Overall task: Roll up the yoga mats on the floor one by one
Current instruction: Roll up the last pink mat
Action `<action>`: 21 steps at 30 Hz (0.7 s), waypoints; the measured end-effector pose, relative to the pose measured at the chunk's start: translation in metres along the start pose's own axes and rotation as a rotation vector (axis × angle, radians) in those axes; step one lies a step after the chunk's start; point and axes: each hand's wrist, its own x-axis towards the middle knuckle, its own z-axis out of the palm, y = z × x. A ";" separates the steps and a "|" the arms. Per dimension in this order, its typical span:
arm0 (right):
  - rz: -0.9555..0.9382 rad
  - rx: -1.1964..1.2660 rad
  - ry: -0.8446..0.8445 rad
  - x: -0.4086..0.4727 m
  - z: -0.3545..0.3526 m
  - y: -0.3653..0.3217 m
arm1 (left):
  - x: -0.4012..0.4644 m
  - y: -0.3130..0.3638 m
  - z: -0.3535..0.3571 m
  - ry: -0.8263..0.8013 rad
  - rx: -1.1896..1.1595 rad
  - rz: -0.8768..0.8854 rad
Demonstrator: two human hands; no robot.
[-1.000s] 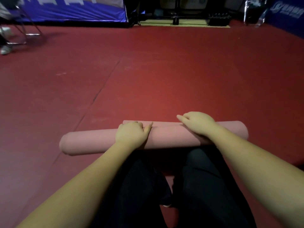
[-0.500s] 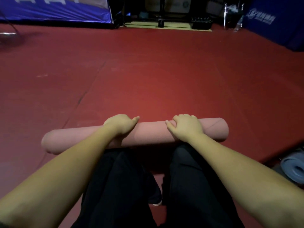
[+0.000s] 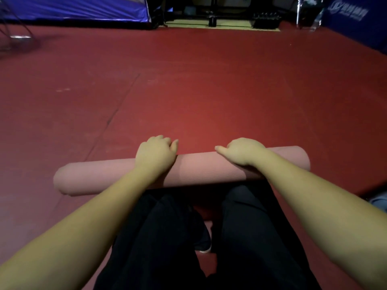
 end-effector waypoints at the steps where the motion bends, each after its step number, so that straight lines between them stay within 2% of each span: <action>1: -0.001 0.020 -0.044 0.003 -0.004 -0.001 | -0.007 0.003 0.004 0.049 0.002 0.014; 6: 0.006 0.124 -0.248 0.023 -0.015 -0.005 | -0.038 0.004 0.028 0.109 0.068 0.051; 11: 0.041 0.196 -0.308 0.038 -0.009 -0.005 | -0.028 0.001 0.028 0.051 0.073 0.034; 13: 0.018 0.153 -0.207 0.039 -0.004 -0.003 | -0.022 0.002 0.025 0.029 0.084 0.040; 17: -0.026 0.127 0.225 0.031 0.011 0.002 | -0.009 0.003 0.023 0.004 0.078 0.058; 21: -0.013 -0.010 0.382 0.010 0.034 0.002 | 0.005 0.005 0.022 -0.070 0.034 0.044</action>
